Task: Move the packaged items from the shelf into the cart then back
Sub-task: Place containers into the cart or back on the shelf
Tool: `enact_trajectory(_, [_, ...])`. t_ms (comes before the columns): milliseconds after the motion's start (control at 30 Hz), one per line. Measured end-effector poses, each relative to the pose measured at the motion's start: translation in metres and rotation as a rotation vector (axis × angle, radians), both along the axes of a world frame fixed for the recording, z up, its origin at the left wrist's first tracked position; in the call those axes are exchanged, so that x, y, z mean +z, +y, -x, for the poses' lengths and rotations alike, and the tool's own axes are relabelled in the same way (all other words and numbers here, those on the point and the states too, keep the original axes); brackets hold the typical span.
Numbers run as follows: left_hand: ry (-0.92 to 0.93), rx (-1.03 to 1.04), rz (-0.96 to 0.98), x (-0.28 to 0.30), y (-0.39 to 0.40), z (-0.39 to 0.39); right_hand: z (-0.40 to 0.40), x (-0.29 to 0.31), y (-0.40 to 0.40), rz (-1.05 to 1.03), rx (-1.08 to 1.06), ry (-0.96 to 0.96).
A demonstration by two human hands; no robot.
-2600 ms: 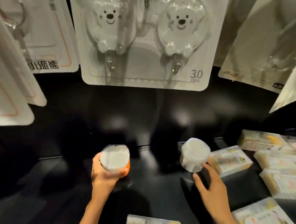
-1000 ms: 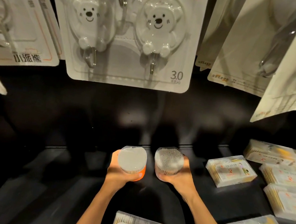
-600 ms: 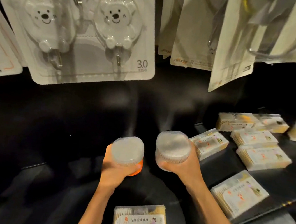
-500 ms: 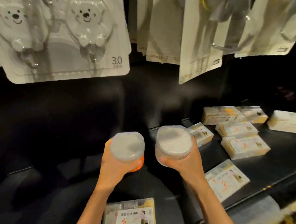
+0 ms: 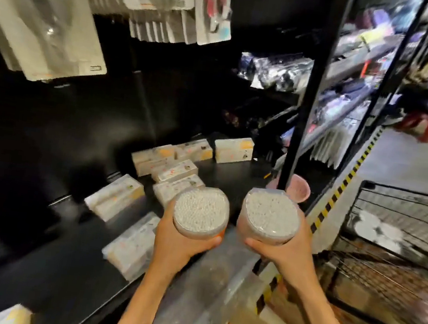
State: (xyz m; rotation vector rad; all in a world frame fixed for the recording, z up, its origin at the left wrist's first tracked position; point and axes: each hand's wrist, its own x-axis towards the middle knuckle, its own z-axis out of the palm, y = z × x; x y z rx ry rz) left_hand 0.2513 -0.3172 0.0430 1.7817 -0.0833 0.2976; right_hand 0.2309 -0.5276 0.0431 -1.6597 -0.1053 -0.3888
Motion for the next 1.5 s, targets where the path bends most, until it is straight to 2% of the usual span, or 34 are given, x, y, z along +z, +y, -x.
enact_trajectory(267, [-0.004, -0.306, 0.043, -0.019, -0.222, -0.008, 0.046, -0.016, -0.203, -0.008, -0.269, 0.047])
enact_trajectory(600, [0.037, -0.516, 0.033, -0.041, -0.383, -0.065, 0.036, -0.057, -0.361, -0.043, -0.53, 0.144])
enact_trajectory(900, [0.127, -0.617, -0.005, -0.089, -0.52, -0.186, -0.065, -0.111, -0.492, -0.095, -0.61, 0.264])
enact_trajectory(1133, [0.25, -0.635, -0.236, -0.15, -0.615, -0.294, -0.163, -0.158, -0.576, -0.129, -0.618, 0.35])
enact_trajectory(1300, [0.278, -0.627, -0.309, -0.187, -0.658, -0.336, -0.208, -0.201, -0.615, -0.12, -0.655, 0.452])
enact_trajectory(1500, [0.369, -0.542, -0.36, -0.267, -0.696, -0.365, -0.252, -0.276, -0.646, -0.108, -0.658, 0.526])
